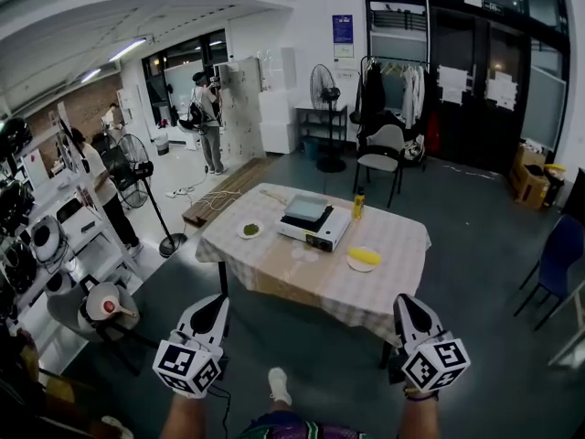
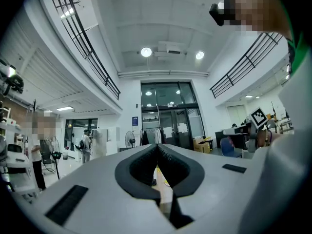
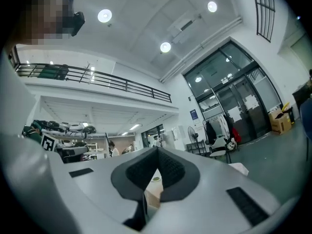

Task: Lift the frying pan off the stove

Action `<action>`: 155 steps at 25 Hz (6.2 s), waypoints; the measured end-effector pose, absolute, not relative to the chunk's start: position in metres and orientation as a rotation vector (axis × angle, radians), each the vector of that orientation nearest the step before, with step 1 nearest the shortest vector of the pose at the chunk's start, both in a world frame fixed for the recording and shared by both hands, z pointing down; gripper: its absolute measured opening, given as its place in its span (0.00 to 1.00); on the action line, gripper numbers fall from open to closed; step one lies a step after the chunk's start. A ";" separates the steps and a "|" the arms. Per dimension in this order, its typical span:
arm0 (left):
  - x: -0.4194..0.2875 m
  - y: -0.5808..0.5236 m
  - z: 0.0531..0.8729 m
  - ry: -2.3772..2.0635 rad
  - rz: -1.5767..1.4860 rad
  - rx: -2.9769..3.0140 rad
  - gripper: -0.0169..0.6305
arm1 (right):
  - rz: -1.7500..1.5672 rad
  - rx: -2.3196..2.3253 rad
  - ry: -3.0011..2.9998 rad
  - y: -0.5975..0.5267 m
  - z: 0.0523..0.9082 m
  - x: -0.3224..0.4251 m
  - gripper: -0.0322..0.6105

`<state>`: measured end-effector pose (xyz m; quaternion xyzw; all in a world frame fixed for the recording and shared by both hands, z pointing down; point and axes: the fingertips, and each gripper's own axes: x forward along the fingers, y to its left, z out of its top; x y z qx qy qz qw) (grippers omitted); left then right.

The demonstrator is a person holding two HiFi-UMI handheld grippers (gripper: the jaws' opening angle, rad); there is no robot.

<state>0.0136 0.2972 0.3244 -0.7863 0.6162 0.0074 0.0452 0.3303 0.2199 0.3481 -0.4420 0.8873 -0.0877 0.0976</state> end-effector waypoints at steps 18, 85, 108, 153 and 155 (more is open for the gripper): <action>-0.015 0.176 0.329 1.809 -0.046 -2.445 0.06 | -0.321 -1.371 2.568 0.118 0.364 0.308 0.06; -0.187 -0.418 0.497 0.519 -1.041 -2.538 0.77 | -0.300 -1.686 2.520 -0.337 0.403 0.038 0.06; -0.179 -0.563 0.733 -0.176 -1.504 -2.564 0.77 | -0.407 -2.106 2.368 -0.383 0.499 -0.009 0.06; -0.221 -0.506 0.725 0.044 -1.674 -2.752 0.27 | -0.571 -2.229 2.208 -0.359 0.518 0.025 0.06; -0.230 -0.498 0.708 0.147 -1.611 -2.761 0.27 | -0.574 -2.221 2.234 -0.362 0.513 0.015 0.06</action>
